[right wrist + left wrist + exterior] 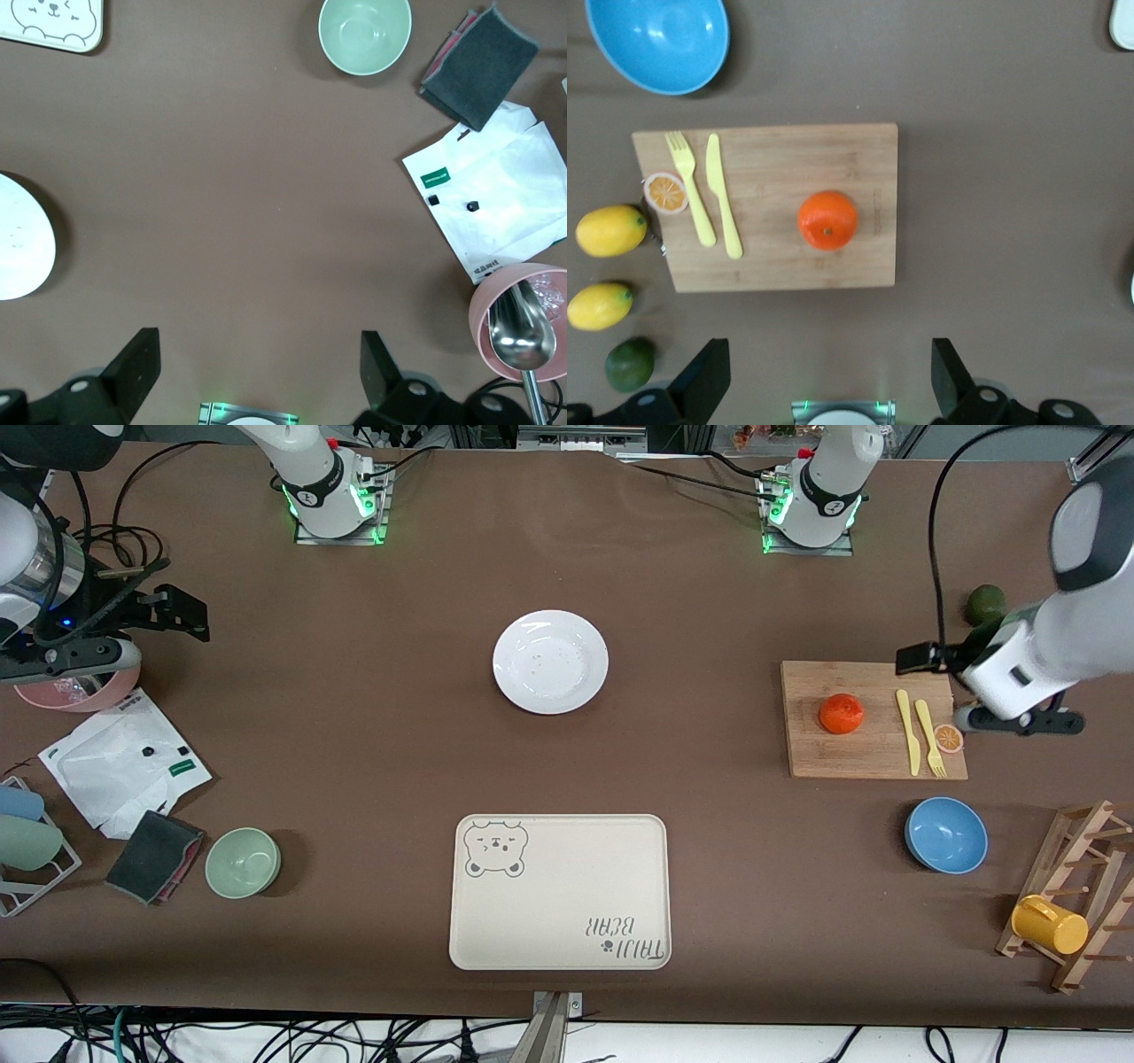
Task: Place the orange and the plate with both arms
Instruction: 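Reach the left gripper down over the orange on the cutting board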
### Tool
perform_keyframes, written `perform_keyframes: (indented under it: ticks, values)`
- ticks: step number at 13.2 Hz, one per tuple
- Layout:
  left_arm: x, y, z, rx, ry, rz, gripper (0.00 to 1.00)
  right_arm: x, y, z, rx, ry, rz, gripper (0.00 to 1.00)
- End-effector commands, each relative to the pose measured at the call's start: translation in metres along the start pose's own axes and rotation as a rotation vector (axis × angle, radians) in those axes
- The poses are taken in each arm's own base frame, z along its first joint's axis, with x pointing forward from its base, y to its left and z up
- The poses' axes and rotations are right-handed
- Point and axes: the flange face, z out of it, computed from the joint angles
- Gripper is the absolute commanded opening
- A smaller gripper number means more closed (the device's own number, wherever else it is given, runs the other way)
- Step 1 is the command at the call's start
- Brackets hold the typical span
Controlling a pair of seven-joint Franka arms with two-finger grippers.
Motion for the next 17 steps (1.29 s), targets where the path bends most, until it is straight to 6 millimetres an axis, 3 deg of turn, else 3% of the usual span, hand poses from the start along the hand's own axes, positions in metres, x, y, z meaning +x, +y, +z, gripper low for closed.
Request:
perform_keyframes:
  ticks: [1, 3, 6, 8, 11, 15, 17]
  values:
    - [0.031, -0.001, 0.054, 0.003, 0.002, 0.013, 1.00, -0.002, -0.003, 0.002, 0.006, -0.005, 0.004, 1.00]
    - [0.032, 0.000, 0.112, 0.008, -0.003, 0.016, 1.00, -0.002, -0.004, 0.002, 0.006, -0.005, 0.003, 1.00]
    - [0.031, -0.009, 0.165, 0.056, 0.008, 0.164, 1.00, -0.002, -0.004, 0.002, 0.006, -0.005, 0.003, 1.00]
    - [0.019, -0.009, 0.206, 0.059, -0.040, 0.185, 1.00, -0.002, -0.004, 0.002, 0.006, -0.005, 0.001, 1.00]
    - [0.012, -0.010, 0.241, 0.143, -0.069, 0.269, 1.00, -0.001, -0.006, 0.002, 0.006, -0.007, -0.002, 1.00]
    - [0.011, 0.002, 0.247, 0.153, -0.058, 0.304, 1.00, -0.001, -0.006, 0.002, 0.006, -0.007, -0.002, 1.00]
    - [0.008, 0.000, 0.263, 0.154, -0.027, 0.322, 1.00, -0.001, -0.006, 0.002, 0.006, -0.005, -0.002, 1.00]
